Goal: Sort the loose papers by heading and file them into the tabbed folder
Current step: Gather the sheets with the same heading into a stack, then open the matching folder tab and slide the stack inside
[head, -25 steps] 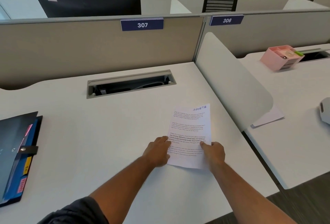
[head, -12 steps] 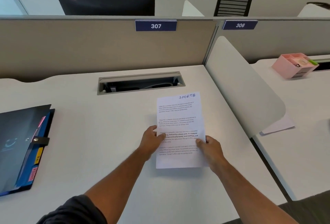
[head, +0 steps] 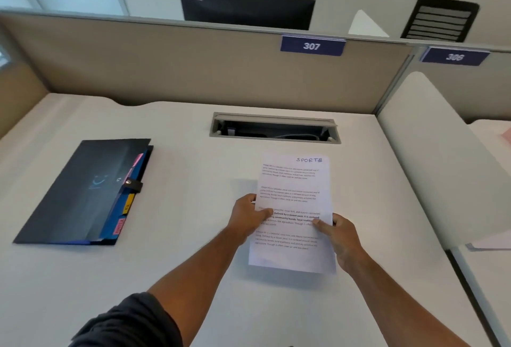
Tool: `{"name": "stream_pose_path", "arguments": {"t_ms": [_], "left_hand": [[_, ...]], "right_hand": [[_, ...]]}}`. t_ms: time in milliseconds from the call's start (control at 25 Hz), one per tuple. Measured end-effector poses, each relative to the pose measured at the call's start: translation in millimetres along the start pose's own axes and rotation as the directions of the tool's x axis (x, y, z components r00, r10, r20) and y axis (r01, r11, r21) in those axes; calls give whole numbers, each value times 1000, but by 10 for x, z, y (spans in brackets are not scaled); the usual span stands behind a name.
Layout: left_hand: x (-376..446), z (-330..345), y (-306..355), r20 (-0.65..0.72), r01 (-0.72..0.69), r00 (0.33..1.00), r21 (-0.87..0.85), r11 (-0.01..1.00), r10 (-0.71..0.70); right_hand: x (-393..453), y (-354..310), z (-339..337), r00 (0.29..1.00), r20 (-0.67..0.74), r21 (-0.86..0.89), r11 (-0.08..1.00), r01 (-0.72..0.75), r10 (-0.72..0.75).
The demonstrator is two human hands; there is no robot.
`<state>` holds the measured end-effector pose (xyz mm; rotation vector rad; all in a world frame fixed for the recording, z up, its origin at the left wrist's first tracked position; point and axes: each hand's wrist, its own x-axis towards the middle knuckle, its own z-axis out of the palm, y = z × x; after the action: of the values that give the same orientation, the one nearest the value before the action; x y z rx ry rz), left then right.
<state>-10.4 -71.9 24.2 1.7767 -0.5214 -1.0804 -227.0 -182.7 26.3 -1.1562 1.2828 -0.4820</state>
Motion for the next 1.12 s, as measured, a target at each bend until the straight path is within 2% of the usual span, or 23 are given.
{"name": "stream_pose_path", "arguments": {"t_ms": [240,480,600,880,1000,1120], "left_hand": [[-57,-584,-203,-151,28,988,24,999,-25],[-161,-1207,-401,-366,102,928,80,992,-66],[-239,-1539,-541,-474,137,880,169,976,-42],[-356,-2126,-805,-671,231,724,458,858,163],[-402,-2339,-862,-700,267,647,579,770,302],[-423,-2545,-919,-713,336,608,630,700,350]], "right_hand": [[-34,-20,543,995,102,-101,995,26,-16],[-100,-22,1095,976,219,-156,987,39,-4],[-92,-11,1326,964,264,-185,982,47,4],[-43,55,1683,947,321,-207,977,49,20],[-19,96,1757,947,319,-212,977,37,33],[-15,116,1809,948,314,-219,976,25,46]]}}
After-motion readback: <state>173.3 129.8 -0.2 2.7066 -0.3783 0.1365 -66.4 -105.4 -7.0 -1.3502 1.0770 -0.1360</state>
